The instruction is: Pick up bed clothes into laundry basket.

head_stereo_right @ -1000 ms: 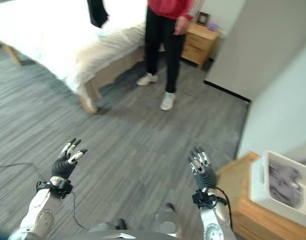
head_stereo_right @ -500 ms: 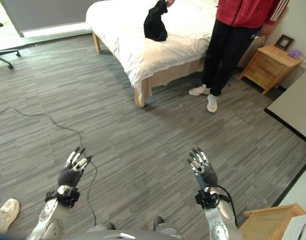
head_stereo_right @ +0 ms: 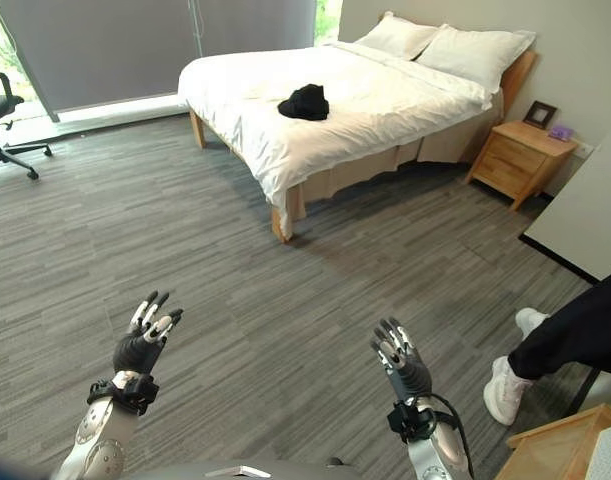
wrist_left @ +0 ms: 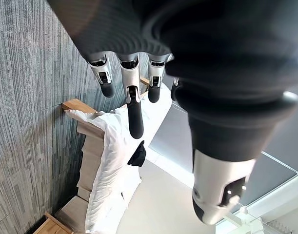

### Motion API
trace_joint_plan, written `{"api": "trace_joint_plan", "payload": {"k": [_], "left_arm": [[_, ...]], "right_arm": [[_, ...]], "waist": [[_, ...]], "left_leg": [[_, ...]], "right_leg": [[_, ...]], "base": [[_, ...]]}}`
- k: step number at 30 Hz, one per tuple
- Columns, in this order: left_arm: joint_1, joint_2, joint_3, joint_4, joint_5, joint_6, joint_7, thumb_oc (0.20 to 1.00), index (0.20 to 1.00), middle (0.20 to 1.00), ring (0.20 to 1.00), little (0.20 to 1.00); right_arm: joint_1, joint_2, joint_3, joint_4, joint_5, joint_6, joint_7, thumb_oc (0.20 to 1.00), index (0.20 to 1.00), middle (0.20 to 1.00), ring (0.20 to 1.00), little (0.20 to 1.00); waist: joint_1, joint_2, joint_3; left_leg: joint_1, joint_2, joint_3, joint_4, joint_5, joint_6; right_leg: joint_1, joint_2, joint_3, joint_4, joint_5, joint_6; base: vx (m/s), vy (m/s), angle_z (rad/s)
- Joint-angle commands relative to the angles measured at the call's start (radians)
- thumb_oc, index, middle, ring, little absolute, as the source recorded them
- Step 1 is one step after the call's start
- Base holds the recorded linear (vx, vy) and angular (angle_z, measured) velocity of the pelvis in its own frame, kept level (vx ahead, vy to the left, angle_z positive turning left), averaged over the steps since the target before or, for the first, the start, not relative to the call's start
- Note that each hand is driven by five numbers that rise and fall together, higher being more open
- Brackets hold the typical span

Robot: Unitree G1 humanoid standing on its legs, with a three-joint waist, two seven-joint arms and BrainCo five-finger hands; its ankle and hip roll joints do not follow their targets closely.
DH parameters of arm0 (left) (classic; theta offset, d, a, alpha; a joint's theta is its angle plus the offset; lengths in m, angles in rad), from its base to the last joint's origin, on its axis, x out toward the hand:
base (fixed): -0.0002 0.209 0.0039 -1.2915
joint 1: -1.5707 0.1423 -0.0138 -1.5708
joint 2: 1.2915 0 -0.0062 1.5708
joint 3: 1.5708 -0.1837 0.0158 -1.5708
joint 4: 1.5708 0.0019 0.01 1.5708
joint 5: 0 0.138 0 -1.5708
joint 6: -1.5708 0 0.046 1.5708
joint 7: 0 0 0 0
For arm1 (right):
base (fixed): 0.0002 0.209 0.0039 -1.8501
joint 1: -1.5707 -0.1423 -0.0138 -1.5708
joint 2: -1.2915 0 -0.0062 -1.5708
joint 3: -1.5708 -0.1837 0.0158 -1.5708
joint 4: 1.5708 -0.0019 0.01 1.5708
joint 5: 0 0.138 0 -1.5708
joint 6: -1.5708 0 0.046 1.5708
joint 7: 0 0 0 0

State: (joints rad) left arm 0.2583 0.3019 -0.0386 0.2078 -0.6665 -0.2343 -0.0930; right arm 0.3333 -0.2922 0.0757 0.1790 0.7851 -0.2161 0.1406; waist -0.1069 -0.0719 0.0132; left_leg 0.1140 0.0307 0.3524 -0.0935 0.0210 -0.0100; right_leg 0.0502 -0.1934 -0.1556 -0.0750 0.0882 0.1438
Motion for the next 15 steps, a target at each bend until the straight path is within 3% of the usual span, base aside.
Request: {"api": "trace_joint_plan", "payload": {"k": [1, 9, 10, 11, 12, 13, 14, 15], "left_arm": [[-0.034, 0.068, 0.126, 0.018, 0.153, -0.033, 0.055, 1.000, 1.000, 1.000, 1.000, 1.000], [-0.047, 0.088, 0.208, 0.022, 0.188, -0.060, 0.087, 1.000, 1.000, 1.000, 1.000, 1.000], [-0.064, 0.098, 0.202, 0.028, 0.191, -0.063, 0.097, 1.000, 1.000, 1.000, 1.000, 1.000], [-0.090, 0.108, 0.181, 0.023, 0.186, -0.065, 0.109, 1.000, 1.000, 1.000, 1.000, 1.000], [-0.091, 0.108, 0.181, 0.023, 0.186, -0.066, 0.109, 1.000, 1.000, 1.000, 1.000, 1.000], [-0.099, 0.110, 0.176, 0.020, 0.183, -0.065, 0.116, 1.000, 1.000, 1.000, 1.000, 1.000], [-0.106, 0.111, 0.171, 0.003, 0.184, -0.064, 0.130, 1.000, 1.000, 1.000, 1.000, 1.000], [-0.111, 0.111, 0.165, -0.005, 0.180, -0.066, 0.130, 1.000, 1.000, 1.000, 1.000, 1.000]], "right_arm": [[-0.163, -0.057, -0.246, 0.013, 0.004, -0.117, -0.052, 1.000, 1.000, 1.000, 1.000, 1.000], [-0.171, -0.090, -0.272, -0.061, -0.050, -0.122, -0.055, 1.000, 1.000, 1.000, 1.000, 1.000], [-0.180, -0.084, -0.271, -0.065, -0.046, -0.130, -0.062, 1.000, 1.000, 1.000, 1.000, 1.000], [-0.192, -0.073, -0.262, -0.081, -0.029, -0.137, -0.069, 1.000, 1.000, 1.000, 1.000, 1.000], [-0.193, -0.073, -0.262, -0.081, -0.029, -0.137, -0.069, 1.000, 1.000, 1.000, 1.000, 1.000], [-0.193, -0.066, -0.247, -0.084, -0.028, -0.137, -0.072, 1.000, 1.000, 1.000, 1.000, 1.000], [-0.201, -0.066, -0.209, -0.090, -0.035, -0.126, -0.072, 1.000, 1.000, 1.000, 1.000, 1.000], [-0.205, -0.071, -0.191, -0.084, -0.038, -0.120, -0.069, 1.000, 1.000, 1.000, 1.000, 1.000]], "waist": [[0.001, 0.039, 0.060], [0.012, 0.048, 0.071], [0.010, 0.050, 0.080], [-0.005, 0.056, 0.117], [-0.003, 0.054, 0.115], [-0.010, 0.059, 0.138], [-0.010, 0.088, 0.188], [-0.014, 0.098, 0.204]], "left_leg": [[0.056, 0.050, 0.013, 0.047, -0.093, -0.004], [0.024, 0.043, -0.004, 0.105, -0.121, 0.003], [0.013, 0.038, -0.012, 0.117, -0.127, 0.013], [0.014, 0.022, -0.026, 0.122, -0.139, 0.039], [0.012, 0.020, -0.024, 0.123, -0.140, 0.040], [0.021, 0.012, -0.019, 0.124, -0.147, 0.055], [0.054, 0.008, 0.014, 0.124, -0.167, 0.082], [0.075, 0.010, 0.024, 0.118, -0.179, 0.085]], "right_leg": [[-0.045, -0.026, -0.050, 0.108, -0.004, 0.028], [-0.052, -0.050, -0.068, 0.157, -0.015, 0.029], [-0.080, -0.063, -0.057, 0.217, -0.019, 0.030], [-0.165, -0.081, -0.011, 0.394, 0.023, 0.037], [-0.172, -0.084, -0.007, 0.401, 0.020, 0.038], [-0.226, -0.091, 0.018, 0.509, 0.065, 0.045], [-0.309, -0.133, -0.039, 0.706, 0.105, 0.052], [-0.360, -0.148, -0.076, 0.782, 0.088, 0.054]], "base": [[0.05, -0.062, -0.03], [0.02, 0.006, 0.02], [-0.04, 0.226, 0.02], [-0.03, 0.184, 0.03], [-0.03, 0.223, 0.16], [0.03, 0.298, 0.29], [0.11, 0.356, 0.28], [0.13, 0.271, -0.05]]}}
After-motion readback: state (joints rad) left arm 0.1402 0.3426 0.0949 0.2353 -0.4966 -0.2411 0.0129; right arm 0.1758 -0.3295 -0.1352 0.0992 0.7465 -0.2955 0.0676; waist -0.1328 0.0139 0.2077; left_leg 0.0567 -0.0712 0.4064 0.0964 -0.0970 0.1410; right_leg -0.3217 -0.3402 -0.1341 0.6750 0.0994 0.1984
